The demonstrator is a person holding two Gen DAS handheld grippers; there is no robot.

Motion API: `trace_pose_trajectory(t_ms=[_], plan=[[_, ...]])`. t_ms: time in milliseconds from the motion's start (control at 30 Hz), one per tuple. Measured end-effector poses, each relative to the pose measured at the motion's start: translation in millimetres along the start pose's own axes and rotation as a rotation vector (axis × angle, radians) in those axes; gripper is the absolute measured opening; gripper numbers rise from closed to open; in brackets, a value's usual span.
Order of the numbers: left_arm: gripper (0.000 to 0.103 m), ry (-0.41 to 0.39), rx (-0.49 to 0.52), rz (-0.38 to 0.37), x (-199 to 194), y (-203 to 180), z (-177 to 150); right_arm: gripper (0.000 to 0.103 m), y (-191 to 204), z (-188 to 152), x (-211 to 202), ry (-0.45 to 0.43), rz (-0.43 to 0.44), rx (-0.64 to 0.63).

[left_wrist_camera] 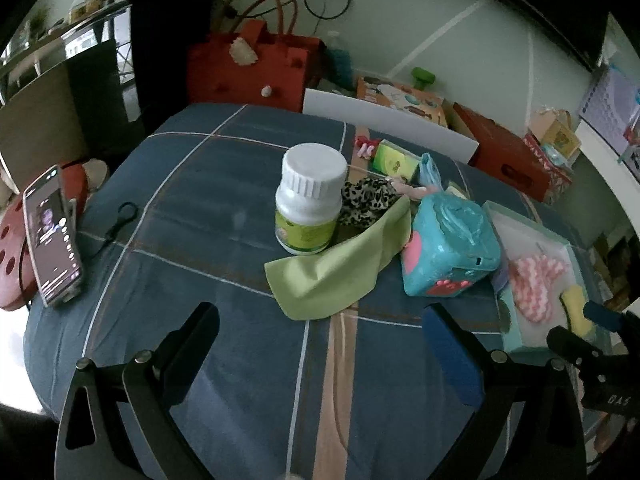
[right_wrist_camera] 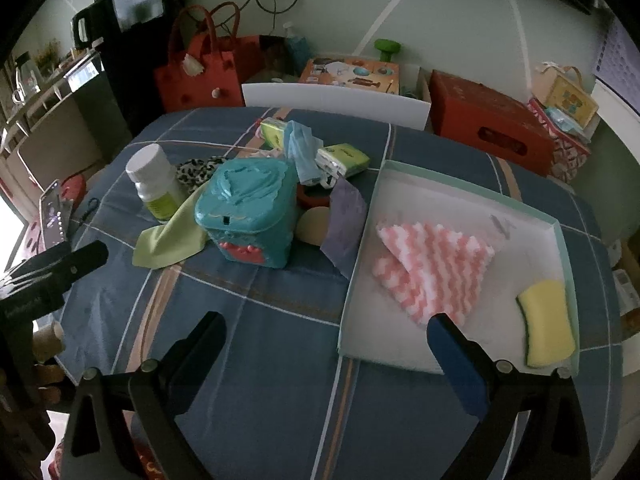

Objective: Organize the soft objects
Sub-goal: 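Grasp the light-green cloth with the left tool while the right tool grasps the purple snack packet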

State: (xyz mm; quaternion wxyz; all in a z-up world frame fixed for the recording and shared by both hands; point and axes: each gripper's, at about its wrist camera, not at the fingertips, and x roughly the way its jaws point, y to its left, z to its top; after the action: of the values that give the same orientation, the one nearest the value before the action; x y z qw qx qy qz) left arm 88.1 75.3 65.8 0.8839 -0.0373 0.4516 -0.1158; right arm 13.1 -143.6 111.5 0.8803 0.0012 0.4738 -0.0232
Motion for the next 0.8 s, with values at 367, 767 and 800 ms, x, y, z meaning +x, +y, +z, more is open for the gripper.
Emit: trace_pose_trajectory(t_ms=[367, 767, 800], plan=[[0.101, 0.08, 0.056, 0.006, 42.1, -6.5, 15.2, 0.101, -9.7, 16.9, 31.2, 0.009, -0.007, -0.012], [0.101, 0.135, 0.077, 0.008, 79.0, -9.4, 24.9, 0.084, -11.9, 33.5, 68.3, 0.038, -0.019, -0.025], [0.101, 0.137, 0.081, 0.008, 81.1, -9.1, 25.2, 0.083, -10.4, 35.8, 71.6, 0.04, -0.018, -0.03]])
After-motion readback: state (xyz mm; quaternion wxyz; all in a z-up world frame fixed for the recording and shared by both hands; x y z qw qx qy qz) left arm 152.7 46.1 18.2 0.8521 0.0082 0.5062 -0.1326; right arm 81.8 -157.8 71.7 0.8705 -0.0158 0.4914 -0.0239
